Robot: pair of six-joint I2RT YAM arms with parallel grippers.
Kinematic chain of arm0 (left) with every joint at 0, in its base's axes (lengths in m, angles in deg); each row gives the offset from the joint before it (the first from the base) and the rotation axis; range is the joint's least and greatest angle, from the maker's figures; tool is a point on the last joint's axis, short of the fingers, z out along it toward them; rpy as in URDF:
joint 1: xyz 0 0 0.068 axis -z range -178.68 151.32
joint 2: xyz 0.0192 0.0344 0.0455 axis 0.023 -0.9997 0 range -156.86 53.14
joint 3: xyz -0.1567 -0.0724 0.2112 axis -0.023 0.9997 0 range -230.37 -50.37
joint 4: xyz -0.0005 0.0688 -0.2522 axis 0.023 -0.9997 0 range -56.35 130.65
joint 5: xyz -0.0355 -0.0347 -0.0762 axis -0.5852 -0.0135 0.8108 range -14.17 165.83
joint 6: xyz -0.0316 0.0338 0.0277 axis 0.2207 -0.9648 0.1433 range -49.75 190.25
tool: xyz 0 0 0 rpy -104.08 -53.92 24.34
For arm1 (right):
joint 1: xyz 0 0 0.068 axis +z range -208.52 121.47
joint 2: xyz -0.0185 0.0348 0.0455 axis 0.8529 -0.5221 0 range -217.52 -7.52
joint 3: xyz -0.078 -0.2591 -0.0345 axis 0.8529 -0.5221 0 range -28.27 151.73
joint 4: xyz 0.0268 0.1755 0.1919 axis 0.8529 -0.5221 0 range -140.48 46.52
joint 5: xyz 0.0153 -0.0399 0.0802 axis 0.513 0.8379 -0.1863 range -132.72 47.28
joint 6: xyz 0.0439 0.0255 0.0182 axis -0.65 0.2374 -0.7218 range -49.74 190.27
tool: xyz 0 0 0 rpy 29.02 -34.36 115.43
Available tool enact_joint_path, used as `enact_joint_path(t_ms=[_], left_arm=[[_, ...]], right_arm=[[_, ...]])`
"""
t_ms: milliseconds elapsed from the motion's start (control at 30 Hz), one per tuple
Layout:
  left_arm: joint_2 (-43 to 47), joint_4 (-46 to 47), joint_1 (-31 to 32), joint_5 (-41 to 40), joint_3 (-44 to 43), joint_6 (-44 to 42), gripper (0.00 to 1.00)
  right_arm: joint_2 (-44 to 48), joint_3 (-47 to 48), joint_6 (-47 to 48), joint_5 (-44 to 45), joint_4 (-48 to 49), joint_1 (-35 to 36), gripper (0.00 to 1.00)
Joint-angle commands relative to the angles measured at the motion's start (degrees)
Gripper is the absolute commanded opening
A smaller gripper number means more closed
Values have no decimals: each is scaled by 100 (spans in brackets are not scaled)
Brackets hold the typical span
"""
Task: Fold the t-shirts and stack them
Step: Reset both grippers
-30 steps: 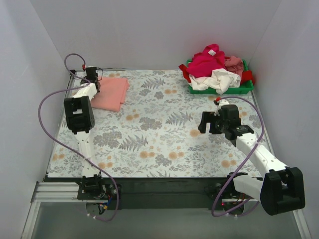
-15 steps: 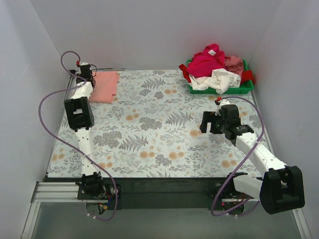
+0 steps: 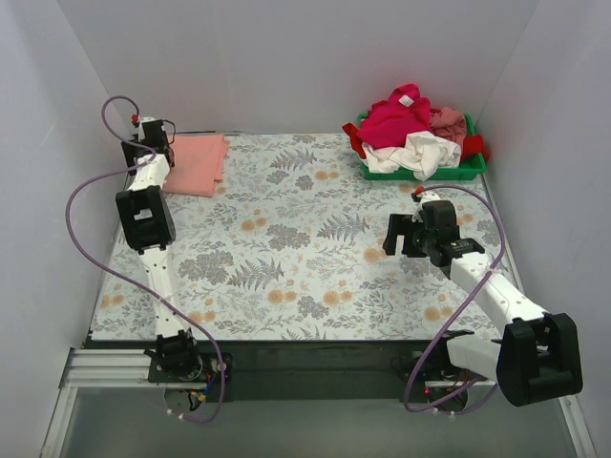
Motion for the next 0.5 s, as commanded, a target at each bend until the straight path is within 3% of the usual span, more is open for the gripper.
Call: enact_joint_path(t_ms=[0,167,300,433,467], left_arm=[[1161,-314,78,286,-153,482,88],[2320,-428,473,165,321,720,90],[2989,-856,1323,-4,585,1061,92],[3894,-1149,1844,751,1567,2447,93],[4340,-1131,1941,1388,1866,2643,93]], right_arm=[[45,-32,-100,12,113,-40,98],[379,-58,-249,-33,95,-40,98],[757,-41,-355,-76,-124,-40,98],[1108,-14,-495,-120,-388,-40,98],[1144,29,-505,-155,-562,-40,98]])
